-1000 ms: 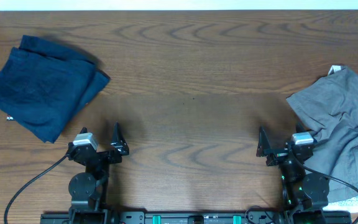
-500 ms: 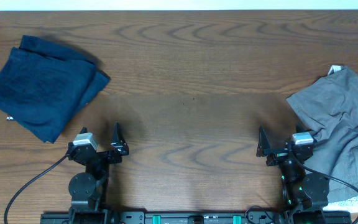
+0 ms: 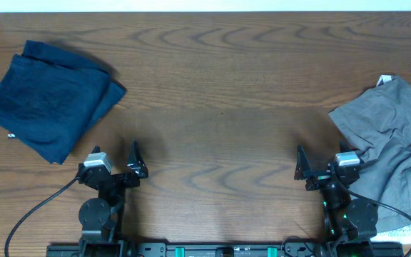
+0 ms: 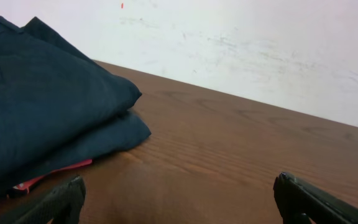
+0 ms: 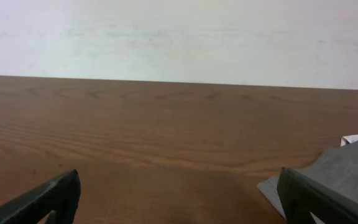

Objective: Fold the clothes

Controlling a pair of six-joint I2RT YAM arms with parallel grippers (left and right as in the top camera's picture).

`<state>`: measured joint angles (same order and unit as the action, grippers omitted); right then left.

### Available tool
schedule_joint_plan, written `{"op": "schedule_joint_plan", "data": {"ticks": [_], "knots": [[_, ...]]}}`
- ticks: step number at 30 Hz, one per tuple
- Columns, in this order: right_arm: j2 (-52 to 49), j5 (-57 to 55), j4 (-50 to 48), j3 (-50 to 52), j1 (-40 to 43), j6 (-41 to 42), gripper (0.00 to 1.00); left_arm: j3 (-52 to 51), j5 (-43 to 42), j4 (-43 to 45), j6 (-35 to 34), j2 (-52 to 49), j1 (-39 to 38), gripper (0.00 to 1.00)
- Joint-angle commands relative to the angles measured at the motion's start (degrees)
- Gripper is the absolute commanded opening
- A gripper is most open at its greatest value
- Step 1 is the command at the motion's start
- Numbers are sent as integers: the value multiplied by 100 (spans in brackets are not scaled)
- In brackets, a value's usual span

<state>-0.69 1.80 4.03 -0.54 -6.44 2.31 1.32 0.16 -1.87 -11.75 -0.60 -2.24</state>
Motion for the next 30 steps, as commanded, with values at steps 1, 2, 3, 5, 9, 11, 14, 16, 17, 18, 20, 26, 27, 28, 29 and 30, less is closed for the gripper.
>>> {"op": "schedule_joint_plan", "data": {"ticks": [1, 2, 3, 5, 9, 11, 14, 16, 17, 18, 20, 26, 27, 28, 29, 30], "knots": [[4, 57, 2, 22, 63, 37, 99, -107, 33, -229, 76, 0, 31, 98], [4, 57, 2, 22, 63, 37, 99, -107, 33, -229, 76, -2, 31, 98], [4, 57, 4, 22, 63, 37, 99, -107, 33, -232, 76, -2, 31, 98], [4, 57, 4, 22, 63, 37, 99, -107, 33, -232, 76, -2, 28, 98], [4, 57, 2, 22, 63, 37, 99, -107, 33, -229, 76, -2, 31, 98], [4, 57, 2, 22, 63, 37, 99, -107, 33, -229, 76, -2, 28, 98], [4, 57, 4, 22, 63, 37, 99, -107, 33, -229, 76, -2, 28, 98], [4, 57, 2, 22, 63, 37, 99, -107, 33, -229, 79, -2, 31, 98], [4, 57, 2, 22, 63, 37, 99, -107, 33, -229, 79, 0, 28, 98], [4, 57, 2, 22, 63, 37, 99, -107, 33, -214, 79, -2, 28, 98], [4, 59, 0, 22, 63, 39, 99, -107, 35, -162, 76, 0, 28, 98], [-15, 28, 11, 22, 57, 164, 99, -107, 4, -229, 35, -31, 28, 98], [-24, 26, -4, 22, 59, 275, 99, -107, 4, -216, 35, -46, 28, 98], [-24, 24, -2, 22, 59, 345, 99, -96, 0, -221, 35, -50, 28, 98], [-26, 42, 4, 20, 59, 345, 99, -76, -39, -243, 35, -61, 28, 98], [-35, 72, 4, 11, 59, 345, 99, -39, -157, -278, 35, -87, 28, 98]]}}
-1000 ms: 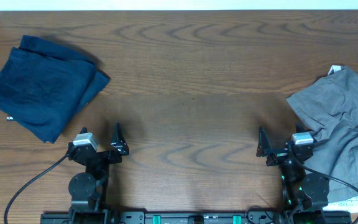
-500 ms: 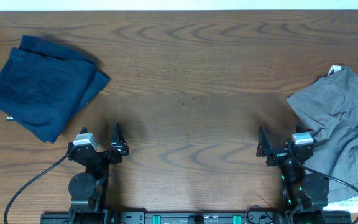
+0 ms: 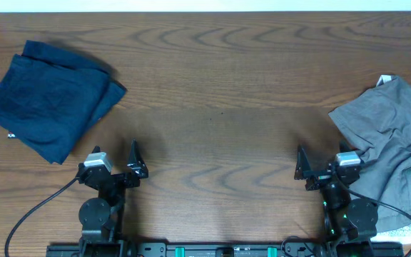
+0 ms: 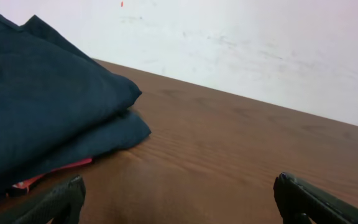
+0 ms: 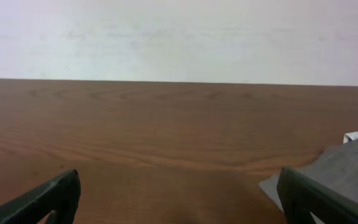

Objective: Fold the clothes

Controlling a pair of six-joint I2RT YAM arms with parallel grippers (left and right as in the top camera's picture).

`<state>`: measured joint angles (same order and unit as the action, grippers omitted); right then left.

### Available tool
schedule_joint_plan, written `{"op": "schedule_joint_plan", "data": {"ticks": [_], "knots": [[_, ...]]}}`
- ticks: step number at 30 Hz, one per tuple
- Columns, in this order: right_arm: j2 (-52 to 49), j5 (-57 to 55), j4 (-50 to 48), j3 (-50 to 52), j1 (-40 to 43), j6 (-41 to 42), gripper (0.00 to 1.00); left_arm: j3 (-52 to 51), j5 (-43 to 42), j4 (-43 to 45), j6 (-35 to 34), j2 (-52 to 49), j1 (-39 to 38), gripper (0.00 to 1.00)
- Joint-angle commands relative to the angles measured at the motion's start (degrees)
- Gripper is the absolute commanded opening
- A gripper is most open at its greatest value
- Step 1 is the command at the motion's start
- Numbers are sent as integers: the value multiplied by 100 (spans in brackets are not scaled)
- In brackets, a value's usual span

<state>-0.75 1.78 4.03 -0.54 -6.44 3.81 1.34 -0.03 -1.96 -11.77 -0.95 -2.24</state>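
Note:
A folded dark blue garment (image 3: 45, 100) lies at the table's far left; the left wrist view shows it as a thick stack (image 4: 42, 112) with a red label at its lower edge. A crumpled grey garment (image 3: 394, 143) is spread at the right edge, its corner (image 5: 347, 168) showing in the right wrist view. My left gripper (image 3: 116, 165) rests low at the front left, open with nothing between its fingers (image 4: 179, 202). My right gripper (image 3: 318, 168) rests at the front right, open and empty (image 5: 179, 199), just left of the grey cloth.
The brown wooden table (image 3: 212, 93) runs between the two garments. A white wall (image 5: 179, 37) stands behind its far edge. Black cables (image 3: 34, 214) lead from both arm bases at the front edge.
The right wrist view has shifted very slightly, with the table's far edge a little lower in frame. Both garments lie as before and both grippers stay open.

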Motion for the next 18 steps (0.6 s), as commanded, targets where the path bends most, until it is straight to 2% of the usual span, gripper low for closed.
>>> {"op": "schedule_joint_plan", "data": {"ticks": [1, 9, 18], "knots": [[-44, 79, 44, -22, 59, 192, 99, 15, -238, -323, 37, -87, 28, 98], [-866, -444, 1307, -1344, 59, 188, 99, 1419, -404, -1655, 37, -1064, 31, 98], [-3895, -573, 2715, -3477, 264, 140, 99, 3414, -407, -3097, 61, -3322, 31, 98]]}}
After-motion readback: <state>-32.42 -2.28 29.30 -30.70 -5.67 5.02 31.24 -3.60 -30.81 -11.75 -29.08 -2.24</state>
